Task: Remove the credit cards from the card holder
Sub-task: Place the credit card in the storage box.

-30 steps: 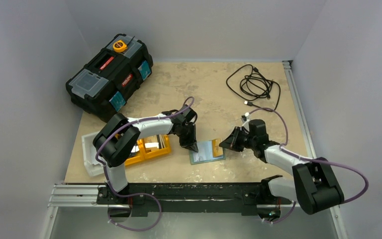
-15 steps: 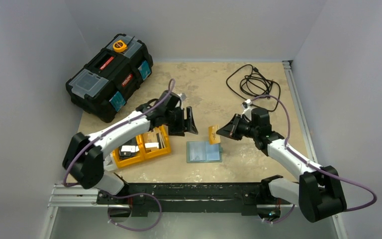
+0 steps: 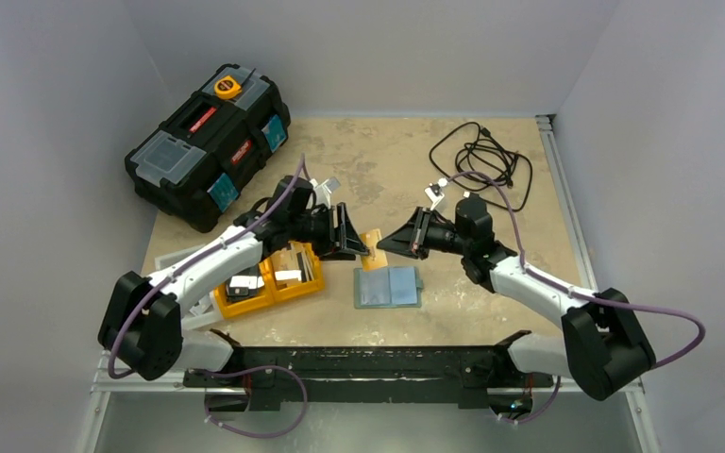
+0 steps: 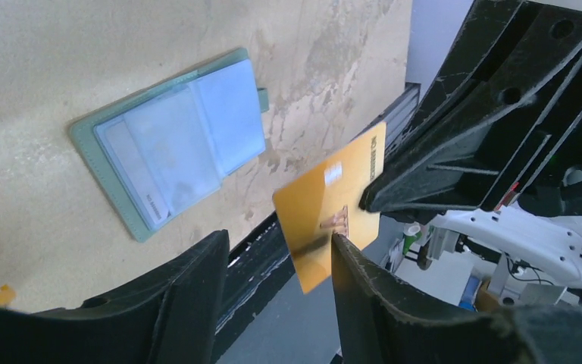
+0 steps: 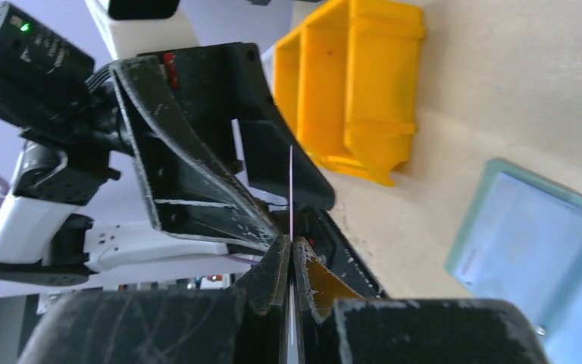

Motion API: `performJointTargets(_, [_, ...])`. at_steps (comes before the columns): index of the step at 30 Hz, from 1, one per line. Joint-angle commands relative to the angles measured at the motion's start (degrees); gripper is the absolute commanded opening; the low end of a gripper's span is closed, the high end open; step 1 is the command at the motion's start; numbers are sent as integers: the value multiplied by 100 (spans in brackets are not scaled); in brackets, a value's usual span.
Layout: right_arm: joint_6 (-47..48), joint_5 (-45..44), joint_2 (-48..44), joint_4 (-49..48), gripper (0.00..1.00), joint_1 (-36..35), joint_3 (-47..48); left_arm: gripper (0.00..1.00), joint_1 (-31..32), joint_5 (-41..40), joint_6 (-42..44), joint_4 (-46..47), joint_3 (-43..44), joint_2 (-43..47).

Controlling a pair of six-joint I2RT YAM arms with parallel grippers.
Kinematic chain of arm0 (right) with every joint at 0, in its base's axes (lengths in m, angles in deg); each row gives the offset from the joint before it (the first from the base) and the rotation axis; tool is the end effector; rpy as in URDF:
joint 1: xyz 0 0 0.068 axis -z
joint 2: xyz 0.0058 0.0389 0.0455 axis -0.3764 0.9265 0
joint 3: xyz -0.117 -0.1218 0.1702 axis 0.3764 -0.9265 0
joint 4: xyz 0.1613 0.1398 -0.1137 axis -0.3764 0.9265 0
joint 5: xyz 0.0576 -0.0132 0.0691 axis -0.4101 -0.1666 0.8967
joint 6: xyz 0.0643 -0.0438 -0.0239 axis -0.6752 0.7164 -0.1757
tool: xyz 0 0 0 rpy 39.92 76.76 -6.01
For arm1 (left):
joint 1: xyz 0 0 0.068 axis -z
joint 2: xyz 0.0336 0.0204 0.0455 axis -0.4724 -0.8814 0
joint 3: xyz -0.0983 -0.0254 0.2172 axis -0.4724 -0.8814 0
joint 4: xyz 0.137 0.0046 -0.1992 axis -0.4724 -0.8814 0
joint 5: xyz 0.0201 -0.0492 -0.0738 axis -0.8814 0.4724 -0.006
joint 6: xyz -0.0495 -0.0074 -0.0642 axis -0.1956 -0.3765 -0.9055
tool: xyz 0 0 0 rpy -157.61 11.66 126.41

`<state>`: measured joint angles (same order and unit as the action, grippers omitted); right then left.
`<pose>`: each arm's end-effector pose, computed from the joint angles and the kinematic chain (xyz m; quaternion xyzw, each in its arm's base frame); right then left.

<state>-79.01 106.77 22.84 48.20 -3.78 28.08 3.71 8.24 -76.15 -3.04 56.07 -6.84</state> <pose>0.2303 0.1624 0.1988 0.0470 0.7794 0.5897 0.2063 0.2313 -0.1897 0.2062 -0.0150 0.8872 -0.4456 0.1189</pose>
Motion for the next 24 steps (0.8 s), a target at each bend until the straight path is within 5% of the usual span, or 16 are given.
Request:
performJointTargets(1, [-577,91,170,-910,0,-296,308,48,-141,641,-344,831,-166,322])
performJointTargets(9, [-476,33,276,-853,6,-366,323,0,-218,827,-598,1221,-412,472])
performJointTargets(12, [-112,-185,192,-241,40,-367,449,0,-216,643,-543,1000,-411,559])
performJointTargets(16, [772,-905,-28,1203,76,-371,831,0,-230,-709,9,-790,102,739])
performJointTargets(19, [1234,-1454,-144,1998,88,-377,1022,0,-304,-2311,302,-2118,524,772])
performJointTargets(24, [1634,-1851,-191,2524,93,-376,1086,0,-381,-4251,570,-3242,804,658])
